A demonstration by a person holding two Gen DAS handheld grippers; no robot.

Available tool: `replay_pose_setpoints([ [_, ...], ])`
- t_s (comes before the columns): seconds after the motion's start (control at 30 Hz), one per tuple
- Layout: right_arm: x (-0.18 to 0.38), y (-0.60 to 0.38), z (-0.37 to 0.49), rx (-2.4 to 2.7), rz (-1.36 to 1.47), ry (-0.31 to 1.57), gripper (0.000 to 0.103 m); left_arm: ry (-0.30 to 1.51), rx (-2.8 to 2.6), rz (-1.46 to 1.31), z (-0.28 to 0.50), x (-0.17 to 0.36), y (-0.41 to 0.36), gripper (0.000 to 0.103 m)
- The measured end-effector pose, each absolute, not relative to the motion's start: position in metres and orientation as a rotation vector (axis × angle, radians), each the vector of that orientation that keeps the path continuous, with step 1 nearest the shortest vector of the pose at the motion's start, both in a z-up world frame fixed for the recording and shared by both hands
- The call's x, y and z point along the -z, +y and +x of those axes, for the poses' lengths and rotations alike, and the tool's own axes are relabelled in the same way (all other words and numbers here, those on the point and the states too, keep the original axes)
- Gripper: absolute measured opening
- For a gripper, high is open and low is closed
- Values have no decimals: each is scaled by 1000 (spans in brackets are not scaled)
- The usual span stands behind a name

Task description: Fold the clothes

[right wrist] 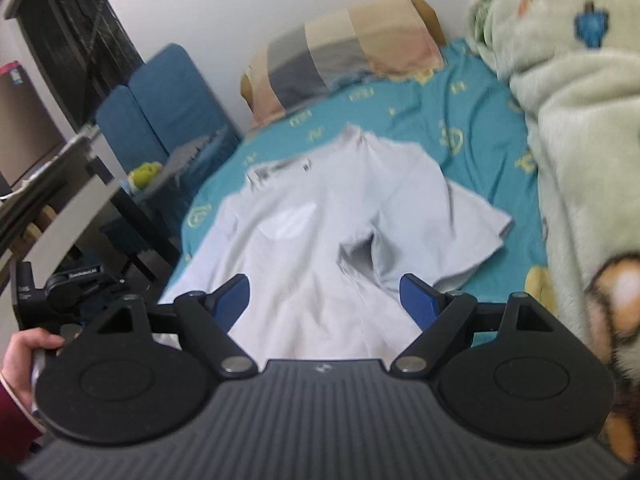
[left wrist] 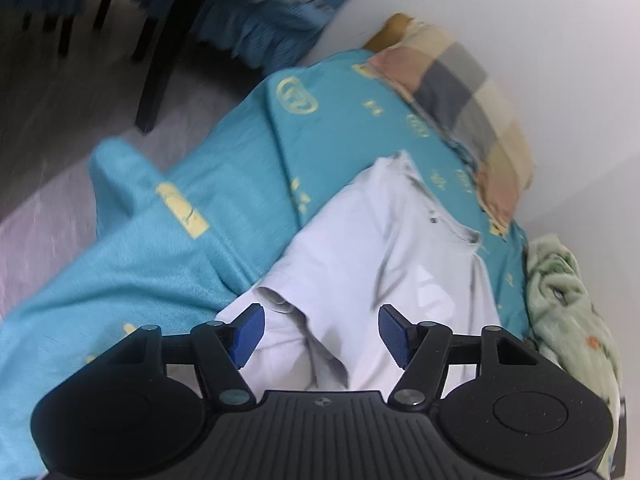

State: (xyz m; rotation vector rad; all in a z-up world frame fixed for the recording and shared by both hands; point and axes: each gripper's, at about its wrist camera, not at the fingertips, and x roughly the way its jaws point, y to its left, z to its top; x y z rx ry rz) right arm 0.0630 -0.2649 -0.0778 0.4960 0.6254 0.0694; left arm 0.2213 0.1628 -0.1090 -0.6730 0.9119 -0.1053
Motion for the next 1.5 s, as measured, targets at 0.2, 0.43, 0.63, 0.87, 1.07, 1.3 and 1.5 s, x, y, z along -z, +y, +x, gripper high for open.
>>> replay_pose_setpoints([
  [0.2,98,-262,90,-111,545,651,84,910,100,-709,254,135,162,8],
  [0.43,106,-258,102,-125,544,661,84,702,83,-657,266,88,175,3],
  [0.63,106,-253,104,-135,494,635,84,595,-30,-549,326,38,212,2],
  [0.87,112,-246,121,-143,412,594,84,689,-237,-350,420,67,234,2],
  [1.07,125,-251,134,-118,415,617,84,785,-224,-334,432,125,234,3],
  [1.3,118,-258,131,-93,422,582,84,762,-133,-271,387,103,217,36],
  [1.5,108,-279,126,0,427,534,84,719,-38,-295,312,54,185,47],
])
